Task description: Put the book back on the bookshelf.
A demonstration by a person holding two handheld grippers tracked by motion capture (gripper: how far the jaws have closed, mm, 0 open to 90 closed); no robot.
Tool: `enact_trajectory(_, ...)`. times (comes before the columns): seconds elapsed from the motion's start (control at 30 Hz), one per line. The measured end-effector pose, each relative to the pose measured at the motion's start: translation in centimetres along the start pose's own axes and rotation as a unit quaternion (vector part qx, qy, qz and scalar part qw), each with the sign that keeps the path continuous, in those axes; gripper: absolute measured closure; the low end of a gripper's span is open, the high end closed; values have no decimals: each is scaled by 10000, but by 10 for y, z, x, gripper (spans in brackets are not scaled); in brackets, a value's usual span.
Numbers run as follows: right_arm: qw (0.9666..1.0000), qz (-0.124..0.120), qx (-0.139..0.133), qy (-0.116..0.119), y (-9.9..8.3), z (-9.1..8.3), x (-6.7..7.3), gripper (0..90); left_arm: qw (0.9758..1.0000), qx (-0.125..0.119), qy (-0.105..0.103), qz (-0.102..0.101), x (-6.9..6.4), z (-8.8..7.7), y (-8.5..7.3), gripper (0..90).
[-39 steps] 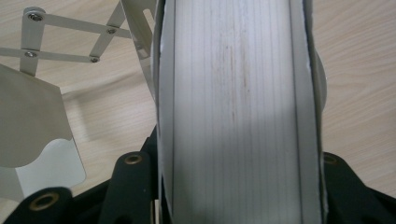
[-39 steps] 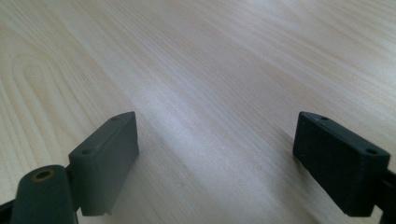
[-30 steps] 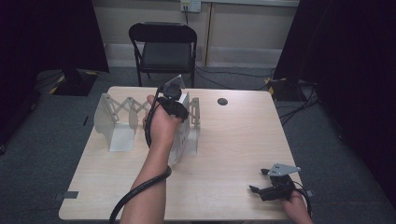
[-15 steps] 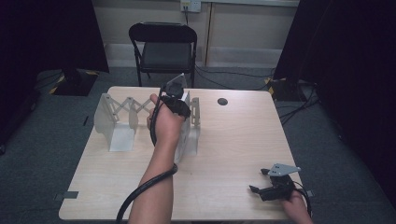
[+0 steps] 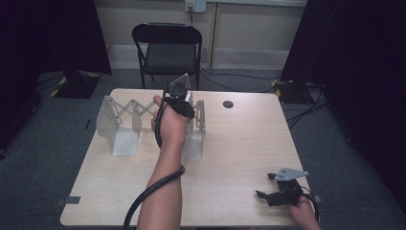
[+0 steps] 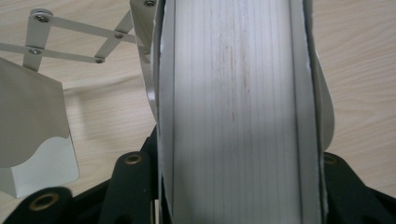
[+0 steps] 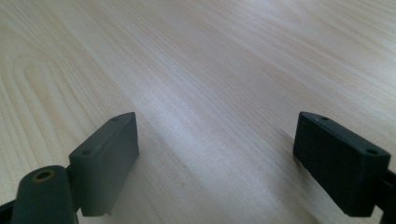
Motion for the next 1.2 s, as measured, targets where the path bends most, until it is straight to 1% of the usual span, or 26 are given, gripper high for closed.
enact_trajectory(0.07, 10000, -11, -4, -4, 0, 0, 0, 137, 10000, 0, 19, -28, 1, 0, 0, 536)
enact_trajectory(0.1, 10000, 1, 0, -1, 0, 0, 0, 137, 10000, -8, 18, -74, 2, 0, 0, 536)
enact_trajectory(0.33, 10000, -10, -4, -3, 0, 0, 0, 137, 9999, -37, 82, -136, 4, 0, 1, 536)
enact_trajectory(0.43, 10000, -14, -7, -5, 0, 0, 0, 137, 9999, -21, 95, -93, 4, 0, 2, 536)
enact_trajectory(0.5, 10000, -16, -8, -5, 0, 0, 0, 137, 9998, -36, 93, -156, 3, 0, 2, 536)
enact_trajectory(0.53, 10000, -13, -6, -3, 0, 0, 0, 137, 9998, -26, 94, -144, 3, 1, 3, 536)
enact_trajectory(0.57, 10000, -11, -5, -2, 0, 0, 0, 137, 9998, -35, 88, -177, 2, 1, 4, 536)
enact_trajectory(0.77, 10000, -12, -2, 0, 0, 0, 0, 137, 9998, -11, 124, -161, 0, 5, 7, 536)
enact_trajectory(0.87, 10000, -18, -5, -1, 0, 0, 0, 137, 9998, -54, 126, -157, -3, 7, 9, 536)
enact_trajectory(0.9, 10000, -11, -2, 0, 0, 0, 0, 137, 9997, -39, 145, -178, -4, 7, 9, 536)
enact_trajectory(1.03, 10000, -4, 3, -3, 0, 0, 0, 137, 9998, -7, 153, -159, -6, 9, 13, 536)
enact_trajectory(1.1, 10000, -5, 3, -2, 0, 0, 0, 137, 9997, -48, 186, -172, -7, 10, 14, 536)
enact_trajectory(1.2, 10000, -4, 2, -2, 0, 0, 0, 137, 9996, -39, 229, -140, -10, 12, 16, 536)
Point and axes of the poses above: each handheld gripper's, and its own axes: z roughly forward along the jaws, y roughly out of its top, x roughly to its left, the point moved 4 cm from there along z, roughly forward along the jaws, and after that the axes turned 9 degrees about x, right-handed, at the moved point
